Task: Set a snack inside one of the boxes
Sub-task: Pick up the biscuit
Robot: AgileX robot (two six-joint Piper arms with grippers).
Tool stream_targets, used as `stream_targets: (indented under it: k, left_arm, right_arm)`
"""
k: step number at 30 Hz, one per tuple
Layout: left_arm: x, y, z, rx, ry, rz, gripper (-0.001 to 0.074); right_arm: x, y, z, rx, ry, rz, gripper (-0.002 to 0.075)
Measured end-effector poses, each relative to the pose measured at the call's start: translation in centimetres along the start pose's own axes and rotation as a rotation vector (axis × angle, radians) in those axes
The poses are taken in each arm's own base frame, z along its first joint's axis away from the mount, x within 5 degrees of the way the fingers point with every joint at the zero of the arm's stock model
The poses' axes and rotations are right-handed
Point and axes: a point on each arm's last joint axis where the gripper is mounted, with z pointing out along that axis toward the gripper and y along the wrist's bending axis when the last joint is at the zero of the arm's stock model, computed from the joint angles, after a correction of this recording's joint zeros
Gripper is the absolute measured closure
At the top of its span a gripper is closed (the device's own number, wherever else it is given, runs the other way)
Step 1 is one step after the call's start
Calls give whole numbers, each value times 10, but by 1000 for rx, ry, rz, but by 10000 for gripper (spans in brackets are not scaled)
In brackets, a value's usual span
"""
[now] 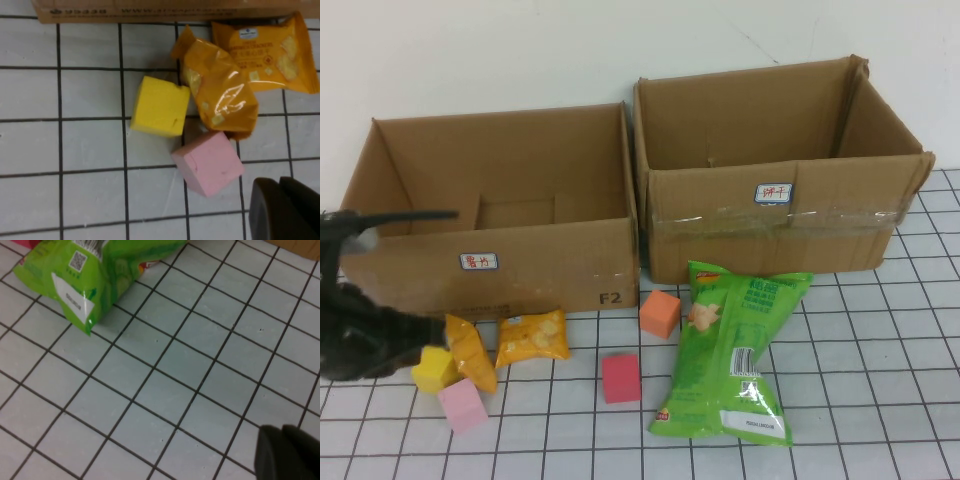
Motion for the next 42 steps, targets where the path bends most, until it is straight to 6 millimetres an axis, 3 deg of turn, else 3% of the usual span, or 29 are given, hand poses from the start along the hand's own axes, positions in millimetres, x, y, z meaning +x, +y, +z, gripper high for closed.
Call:
stream_targets:
  k: [3,10,15,24,30,37,42]
  left_arm:
    - [-7,-5,13,4,35,15,674]
    - [-18,-25,47,-11,118,100,275]
    - [-29,-22,71,-116,139,90,189]
    - [-40,-17,105,-150,125,71,185]
    - [-39,-14,122,-151,136,65,294]
    - [-38,-17,121,-140,149,46,519]
    - [-37,-28,100,-126,158,71,538]
  right_arm:
    - [0,0,0,0,0,-5,727]
    - [-1,0,0,-2,-14,-25,727]
    - [-2,0,0,-5,-18,-27,727]
    - [-2,1,0,-10,-25,-24,727]
    - [-3,1,0,-13,-29,-17,727]
    - [-3,1,0,-15,-32,-12,727]
    - [-3,1,0,-17,-32,-10,727]
